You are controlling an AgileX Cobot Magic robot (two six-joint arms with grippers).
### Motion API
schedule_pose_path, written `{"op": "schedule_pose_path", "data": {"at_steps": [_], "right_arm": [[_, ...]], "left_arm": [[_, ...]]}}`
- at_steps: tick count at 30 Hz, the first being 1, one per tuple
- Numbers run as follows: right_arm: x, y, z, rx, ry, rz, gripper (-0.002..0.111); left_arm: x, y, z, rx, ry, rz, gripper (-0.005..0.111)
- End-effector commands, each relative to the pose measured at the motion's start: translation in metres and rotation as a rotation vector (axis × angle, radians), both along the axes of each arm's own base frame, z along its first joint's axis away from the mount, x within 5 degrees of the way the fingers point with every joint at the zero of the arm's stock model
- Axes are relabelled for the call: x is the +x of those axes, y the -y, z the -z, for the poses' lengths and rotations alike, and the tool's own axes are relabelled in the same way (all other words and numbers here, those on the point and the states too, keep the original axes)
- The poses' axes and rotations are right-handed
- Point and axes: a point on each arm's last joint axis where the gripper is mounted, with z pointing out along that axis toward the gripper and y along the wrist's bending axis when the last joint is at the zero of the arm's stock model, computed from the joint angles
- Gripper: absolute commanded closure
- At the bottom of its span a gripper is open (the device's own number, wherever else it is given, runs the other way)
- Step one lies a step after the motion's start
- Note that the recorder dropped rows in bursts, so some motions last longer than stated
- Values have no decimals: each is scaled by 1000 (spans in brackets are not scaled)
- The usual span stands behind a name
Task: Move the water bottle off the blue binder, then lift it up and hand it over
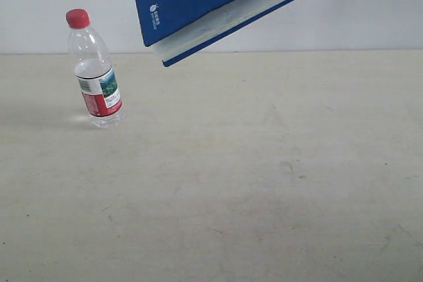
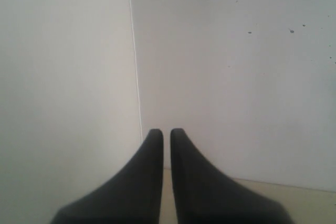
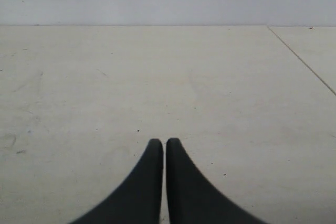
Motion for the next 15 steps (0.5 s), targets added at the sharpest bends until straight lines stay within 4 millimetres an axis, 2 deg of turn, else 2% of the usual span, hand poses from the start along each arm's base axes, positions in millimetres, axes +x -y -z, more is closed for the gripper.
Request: {"op": "schedule_pose_path", "data": {"at_steps": [1,15], "right_arm": [[0,0,-1,7,4,3,109],[0,0,-1,7,4,3,109]], "left_arm": [[0,0,1,2,-4,-5,102],[1,2,0,12,7,20,102]]}}
